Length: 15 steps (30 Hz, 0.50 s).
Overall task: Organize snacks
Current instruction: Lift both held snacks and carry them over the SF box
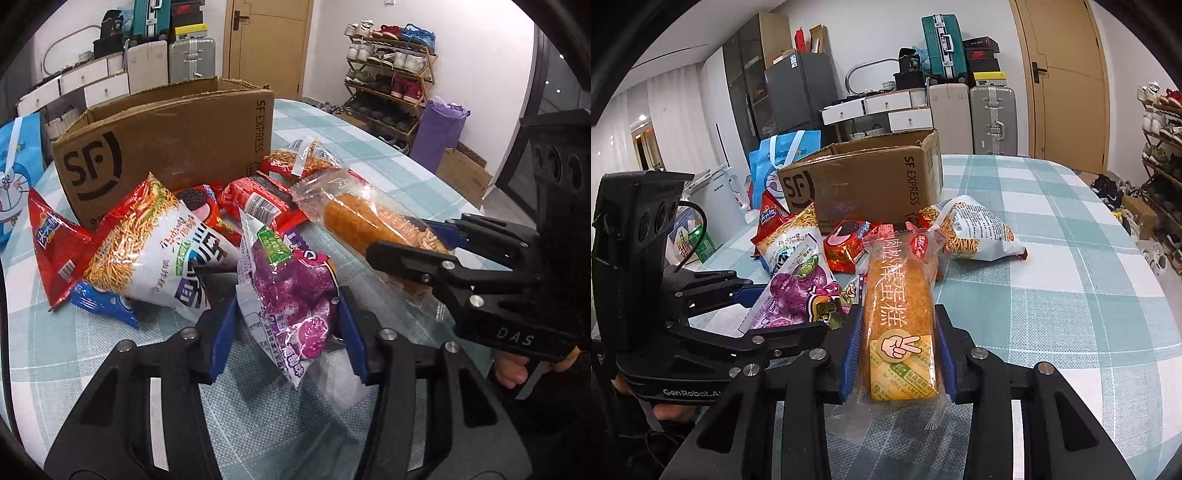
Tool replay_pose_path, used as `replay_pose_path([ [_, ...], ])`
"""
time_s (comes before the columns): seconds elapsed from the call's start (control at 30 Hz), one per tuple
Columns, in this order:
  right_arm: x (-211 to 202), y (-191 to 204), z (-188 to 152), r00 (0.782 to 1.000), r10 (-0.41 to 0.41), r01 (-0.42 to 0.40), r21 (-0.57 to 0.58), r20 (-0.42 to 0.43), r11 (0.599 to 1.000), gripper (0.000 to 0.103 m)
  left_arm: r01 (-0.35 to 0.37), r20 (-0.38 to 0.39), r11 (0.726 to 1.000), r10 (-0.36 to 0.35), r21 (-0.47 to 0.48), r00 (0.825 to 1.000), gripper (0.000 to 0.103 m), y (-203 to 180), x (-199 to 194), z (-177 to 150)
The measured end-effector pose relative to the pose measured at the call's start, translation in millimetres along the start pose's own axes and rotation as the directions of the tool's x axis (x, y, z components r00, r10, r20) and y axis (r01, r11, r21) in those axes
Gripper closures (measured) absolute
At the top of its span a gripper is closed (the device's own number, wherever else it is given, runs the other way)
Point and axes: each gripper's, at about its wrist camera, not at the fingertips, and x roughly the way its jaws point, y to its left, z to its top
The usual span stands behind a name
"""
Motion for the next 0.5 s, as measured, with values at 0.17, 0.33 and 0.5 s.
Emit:
replay_pose_path([
  [0.17,-5,1,1,1.000,0.006,-0.006,0.004,0.025,1.000,0.066,0.014,0.029,1.000,-0.014,-0.016,0.999,0.056,5,-7,-2],
  [0.33,-11,1,4,0.998,0.018,-0.019,0.012,0.056,1.000,0.066,0.013,0.059,1.000,-0.011,-0.027,0.998,0.056,11,-17,-4],
  [0.5,-17,6,7,0.996,0.026,-0.026,0.001,0.082,1.000,0.066,0.013,0.089,0.999,-0.010,-0.041,0.996,0.056,16,-34,-4],
])
